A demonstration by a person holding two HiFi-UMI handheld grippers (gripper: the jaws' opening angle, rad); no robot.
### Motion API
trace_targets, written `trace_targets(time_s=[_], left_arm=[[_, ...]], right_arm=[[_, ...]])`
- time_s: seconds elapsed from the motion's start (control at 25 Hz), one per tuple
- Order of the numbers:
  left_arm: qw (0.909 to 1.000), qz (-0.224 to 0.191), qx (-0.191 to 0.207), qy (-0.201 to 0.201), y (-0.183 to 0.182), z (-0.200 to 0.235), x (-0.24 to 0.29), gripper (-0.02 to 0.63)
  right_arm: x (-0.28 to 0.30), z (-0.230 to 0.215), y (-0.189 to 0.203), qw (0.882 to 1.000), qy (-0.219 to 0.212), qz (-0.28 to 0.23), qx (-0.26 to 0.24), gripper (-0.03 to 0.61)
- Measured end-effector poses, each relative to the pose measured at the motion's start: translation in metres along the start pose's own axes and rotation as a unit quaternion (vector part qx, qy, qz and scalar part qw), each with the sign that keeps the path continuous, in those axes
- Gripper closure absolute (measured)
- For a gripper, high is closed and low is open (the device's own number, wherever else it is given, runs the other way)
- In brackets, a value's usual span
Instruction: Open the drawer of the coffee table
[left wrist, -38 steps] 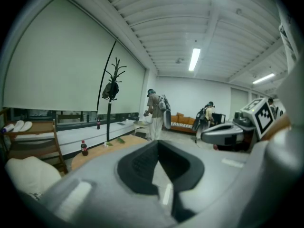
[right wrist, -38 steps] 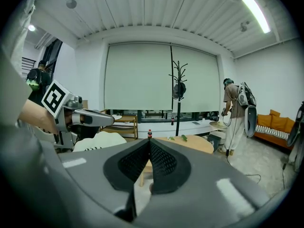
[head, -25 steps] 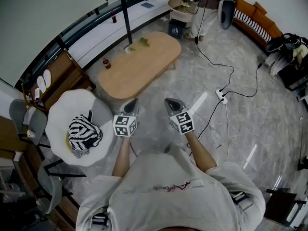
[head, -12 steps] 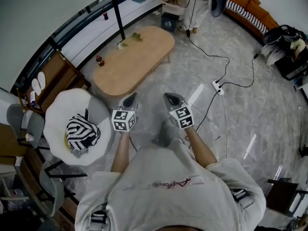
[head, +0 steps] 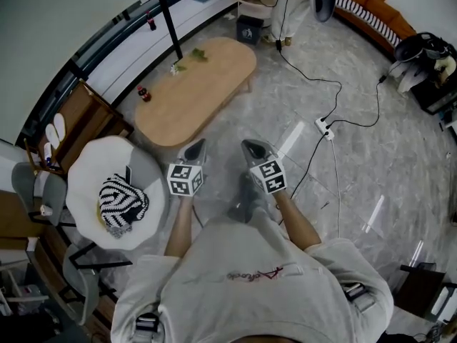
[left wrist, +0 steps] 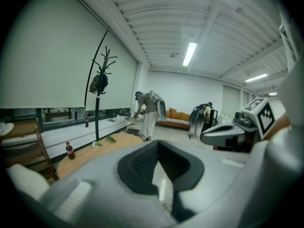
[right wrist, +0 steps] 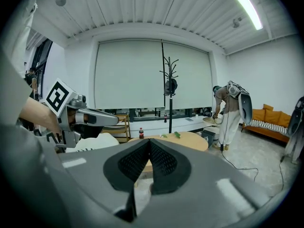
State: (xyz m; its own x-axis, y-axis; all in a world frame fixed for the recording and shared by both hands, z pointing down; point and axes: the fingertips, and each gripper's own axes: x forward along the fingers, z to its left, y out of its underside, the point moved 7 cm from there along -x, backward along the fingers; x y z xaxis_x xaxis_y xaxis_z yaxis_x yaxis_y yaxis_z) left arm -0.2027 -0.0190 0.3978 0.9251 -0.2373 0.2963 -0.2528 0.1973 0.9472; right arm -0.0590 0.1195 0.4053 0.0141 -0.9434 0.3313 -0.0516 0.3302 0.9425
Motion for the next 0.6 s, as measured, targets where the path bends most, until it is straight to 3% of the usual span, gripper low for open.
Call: trace_targets(time_s=[0.28,0.6], left_arm=[[0.9999,0.009,0.008,-0.001,-0.018,0.013,0.059,0.614],[0.9999,0.011,0.003,0.0,-0.048,0.035,0.148,0.614]], right_arm=[[0.032,-0.056,-0.001,1.0,0.0,0.003,0.008,0.574],[0.079,-0.137,-0.028,1.0,0.001,-0.001,0.013,0.574]])
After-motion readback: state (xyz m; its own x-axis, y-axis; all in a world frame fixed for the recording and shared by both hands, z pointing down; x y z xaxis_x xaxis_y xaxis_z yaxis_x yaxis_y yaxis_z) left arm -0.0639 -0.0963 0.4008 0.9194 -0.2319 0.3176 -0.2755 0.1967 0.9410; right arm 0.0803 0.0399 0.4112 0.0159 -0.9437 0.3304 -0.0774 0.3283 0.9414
